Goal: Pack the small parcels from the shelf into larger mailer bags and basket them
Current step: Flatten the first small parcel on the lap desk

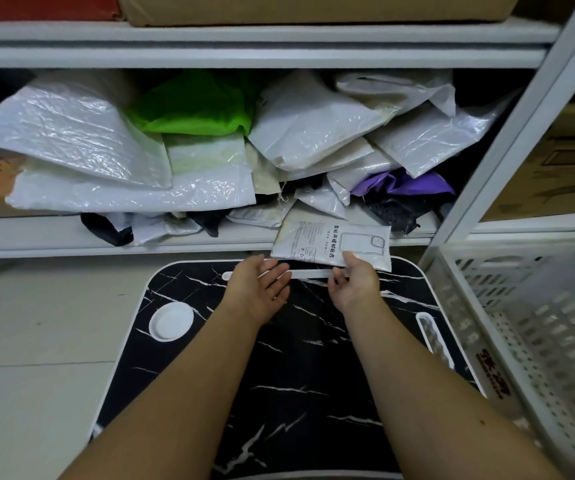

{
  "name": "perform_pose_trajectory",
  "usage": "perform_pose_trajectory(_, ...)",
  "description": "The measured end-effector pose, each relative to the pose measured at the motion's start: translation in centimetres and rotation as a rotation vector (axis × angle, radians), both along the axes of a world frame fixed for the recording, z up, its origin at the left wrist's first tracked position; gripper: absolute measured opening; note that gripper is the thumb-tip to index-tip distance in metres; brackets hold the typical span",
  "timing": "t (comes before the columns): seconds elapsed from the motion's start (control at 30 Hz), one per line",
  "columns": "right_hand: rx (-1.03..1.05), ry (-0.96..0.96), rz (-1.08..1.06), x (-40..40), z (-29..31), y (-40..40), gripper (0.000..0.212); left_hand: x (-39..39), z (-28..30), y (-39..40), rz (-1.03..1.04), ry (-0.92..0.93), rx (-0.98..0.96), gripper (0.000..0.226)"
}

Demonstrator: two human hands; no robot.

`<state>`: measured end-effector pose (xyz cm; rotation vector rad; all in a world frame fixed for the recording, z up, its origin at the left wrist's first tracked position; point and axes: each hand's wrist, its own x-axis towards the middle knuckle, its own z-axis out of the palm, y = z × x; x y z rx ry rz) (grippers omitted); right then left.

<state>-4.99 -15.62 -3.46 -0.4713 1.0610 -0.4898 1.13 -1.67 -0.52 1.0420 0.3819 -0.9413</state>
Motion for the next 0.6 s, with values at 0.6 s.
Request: perform_pose_trajectory(0.6, -0.002, 0.234, 0.124, -11.0, -3.3, 14.6, 0.012, -8.3, -3.4, 9.7, 0.078, -0.021, 0.171, 0.027)
